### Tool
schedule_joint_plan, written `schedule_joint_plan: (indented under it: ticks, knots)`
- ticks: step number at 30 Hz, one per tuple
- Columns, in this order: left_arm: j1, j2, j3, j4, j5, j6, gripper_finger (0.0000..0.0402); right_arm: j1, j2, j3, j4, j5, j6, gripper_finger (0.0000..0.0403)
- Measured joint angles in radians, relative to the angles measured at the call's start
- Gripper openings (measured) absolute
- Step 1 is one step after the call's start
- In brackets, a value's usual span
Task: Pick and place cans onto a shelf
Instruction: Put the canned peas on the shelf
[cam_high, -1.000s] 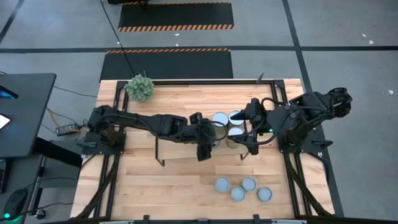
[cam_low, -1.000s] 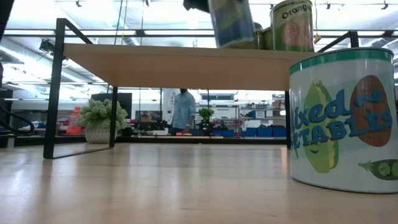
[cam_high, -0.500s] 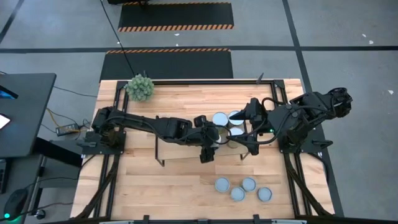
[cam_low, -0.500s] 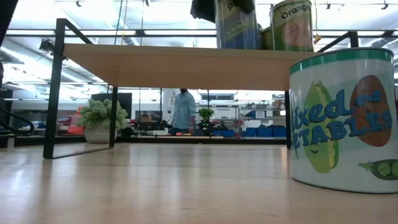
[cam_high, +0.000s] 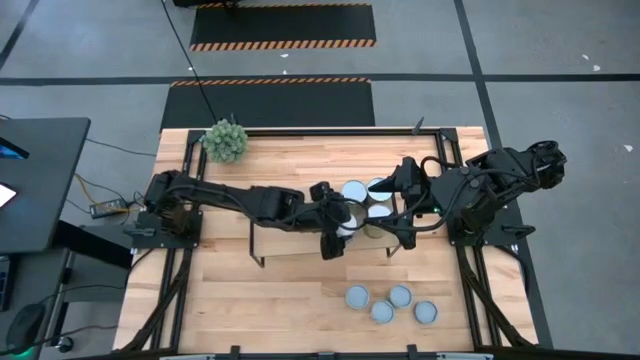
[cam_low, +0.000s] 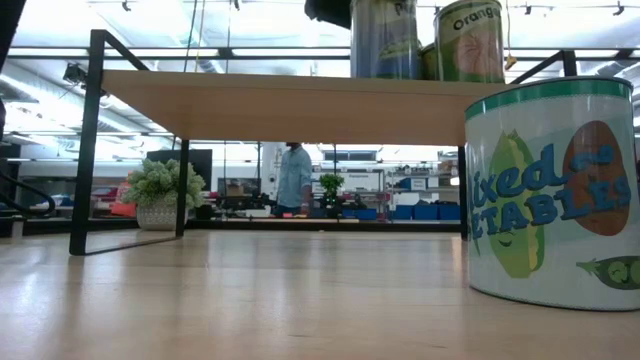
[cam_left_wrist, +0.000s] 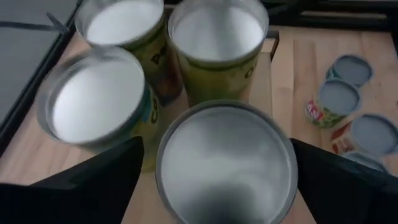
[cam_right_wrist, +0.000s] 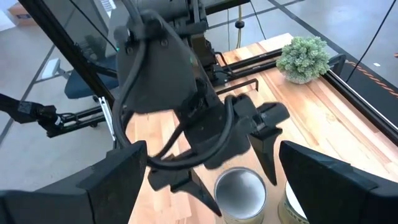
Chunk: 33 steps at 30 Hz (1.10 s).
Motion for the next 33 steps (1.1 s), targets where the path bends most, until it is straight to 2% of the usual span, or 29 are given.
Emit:
schedule_joint_plan:
  ticks: [12, 16, 22, 29, 33]
  knots:
    - [-0.014, -0.104, 0.001, -0.062, 0.025, 0.069, 0.0394, 0.000, 0.000, 0.000, -0.001, 0.004, -0.003, 0.0373]
    - [-0.020, -0.135, 0.002, -0.150, 0.053, 0.067, 0.0394, 0.000, 0.000, 0.000, -0.001, 0.008, -0.003, 0.0373]
    - [-0.020, -0.131, 0.000, -0.335, 0.058, 0.035, 0.0387, 0.000, 0.000, 0.000, 0.003, 0.008, -0.017, 0.0373]
    - [-0.014, -0.071, 0.000, -0.347, -0.024, -0.014, 0.0361, 0.000, 0.000, 0.000, 0.007, 0.018, -0.022, 0.0373]
    - [-0.004, -0.024, 0.000, -0.318, -0.035, -0.056, 0.0350, 0.000, 0.000, 0.000, 0.008, 0.018, -0.022, 0.0373]
